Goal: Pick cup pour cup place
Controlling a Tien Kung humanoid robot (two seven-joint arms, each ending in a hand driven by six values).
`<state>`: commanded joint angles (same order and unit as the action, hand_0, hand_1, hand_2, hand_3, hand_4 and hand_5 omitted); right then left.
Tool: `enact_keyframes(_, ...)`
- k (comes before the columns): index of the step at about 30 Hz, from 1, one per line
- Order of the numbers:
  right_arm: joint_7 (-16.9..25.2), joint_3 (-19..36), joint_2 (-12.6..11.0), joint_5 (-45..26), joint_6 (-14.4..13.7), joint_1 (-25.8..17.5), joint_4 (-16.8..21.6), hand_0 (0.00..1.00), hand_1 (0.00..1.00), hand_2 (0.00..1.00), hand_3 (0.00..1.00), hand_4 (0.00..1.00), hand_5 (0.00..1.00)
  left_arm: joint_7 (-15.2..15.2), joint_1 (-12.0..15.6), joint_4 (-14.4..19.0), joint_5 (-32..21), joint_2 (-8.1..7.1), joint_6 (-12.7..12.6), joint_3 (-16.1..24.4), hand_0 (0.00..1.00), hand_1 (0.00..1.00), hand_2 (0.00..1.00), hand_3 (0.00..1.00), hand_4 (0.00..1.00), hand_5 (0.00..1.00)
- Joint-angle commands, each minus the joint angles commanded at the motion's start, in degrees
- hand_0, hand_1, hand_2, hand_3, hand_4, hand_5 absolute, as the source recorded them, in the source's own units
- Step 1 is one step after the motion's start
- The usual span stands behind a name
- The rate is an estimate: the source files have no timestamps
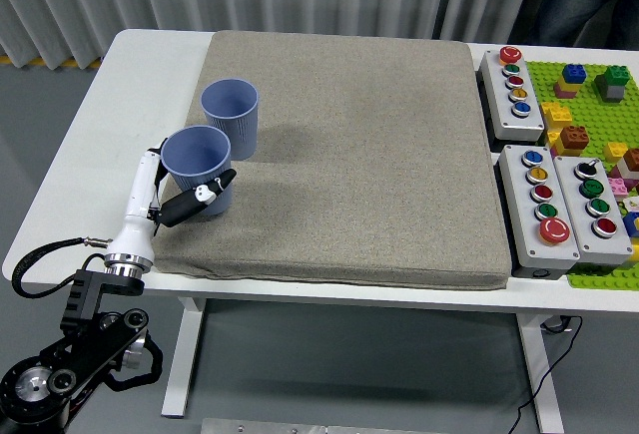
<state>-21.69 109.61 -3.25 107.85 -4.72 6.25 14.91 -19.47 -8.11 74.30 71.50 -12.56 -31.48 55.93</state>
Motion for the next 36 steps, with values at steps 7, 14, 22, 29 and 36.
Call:
enact_keyframes(7, -0.06, 0.16, 0.06, 0.48, 0.09, 0.04, 0.02, 0.649, 0.638, 0.551, 0.587, 0.002, 0.025, -1.58, -0.28, -1.57, -0.51, 0.64, 1.13, -1.27, 0.547, 0.473, 0.496, 0.537, 0.847, 0.196)
enact_keyframes(14, -0.03, 0.24, 0.06, 0.63, 0.16, -0.04, 0.02, 0.648, 0.638, 0.551, 0.587, 0.002, 0.022, -2.30, -0.27, -2.39, -1.58, 0.69, 0.75, -2.00, 0.564, 0.485, 0.507, 0.540, 0.849, 0.220)
enact_keyframes(22, -0.03, 0.29, 0.10, 0.55, 0.12, 0.01, 0.02, 0.648, 0.638, 0.551, 0.588, 0.002, 0.022, -1.70, -0.27, -3.00, -0.95, 0.72, 2.08, -1.93, 0.581, 0.513, 0.548, 0.590, 0.858, 0.234)
enact_keyframes(29, -0.04, 0.29, 0.12, 0.34, 0.03, 0.23, 0.01, 0.648, 0.638, 0.551, 0.587, 0.002, 0.022, -1.01, -0.39, -3.06, 1.10, 0.78, 4.71, -1.21, 0.613, 0.566, 0.642, 0.644, 0.885, 0.281)
enact_keyframes(36, -0.05, 0.20, 0.13, 0.20, 0.02, 0.35, 0.00, 0.648, 0.638, 0.551, 0.587, 0.002, 0.022, -1.26, -0.42, -2.70, 2.46, 0.70, 6.40, -0.27, 0.650, 0.624, 0.723, 0.717, 0.921, 0.346)
